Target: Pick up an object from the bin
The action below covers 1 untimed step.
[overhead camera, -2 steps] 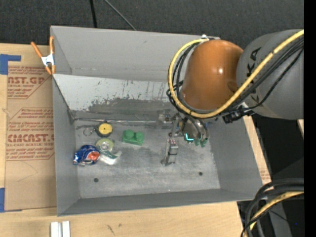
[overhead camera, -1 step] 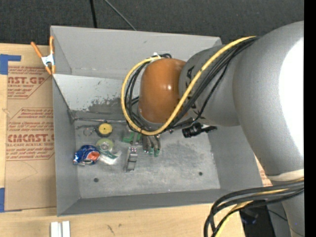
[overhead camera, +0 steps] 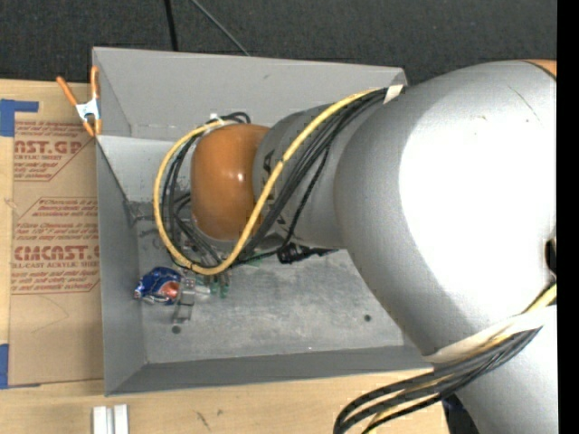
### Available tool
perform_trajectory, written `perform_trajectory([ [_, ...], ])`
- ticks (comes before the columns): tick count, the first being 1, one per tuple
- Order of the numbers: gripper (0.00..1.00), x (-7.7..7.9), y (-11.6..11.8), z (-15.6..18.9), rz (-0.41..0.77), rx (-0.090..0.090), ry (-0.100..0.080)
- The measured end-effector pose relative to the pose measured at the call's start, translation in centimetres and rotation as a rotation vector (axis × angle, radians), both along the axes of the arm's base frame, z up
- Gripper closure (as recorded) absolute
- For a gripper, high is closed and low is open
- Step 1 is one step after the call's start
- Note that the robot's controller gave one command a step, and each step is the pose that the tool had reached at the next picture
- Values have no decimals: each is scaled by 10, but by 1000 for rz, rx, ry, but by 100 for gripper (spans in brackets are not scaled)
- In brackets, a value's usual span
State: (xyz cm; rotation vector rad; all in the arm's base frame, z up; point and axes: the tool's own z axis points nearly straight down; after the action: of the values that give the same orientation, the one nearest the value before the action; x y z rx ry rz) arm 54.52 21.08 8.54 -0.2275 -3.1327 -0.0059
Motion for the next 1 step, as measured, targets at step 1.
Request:
perform_trajectory([
  [1, 100, 1, -5, 3, -5, -2, -2],
])
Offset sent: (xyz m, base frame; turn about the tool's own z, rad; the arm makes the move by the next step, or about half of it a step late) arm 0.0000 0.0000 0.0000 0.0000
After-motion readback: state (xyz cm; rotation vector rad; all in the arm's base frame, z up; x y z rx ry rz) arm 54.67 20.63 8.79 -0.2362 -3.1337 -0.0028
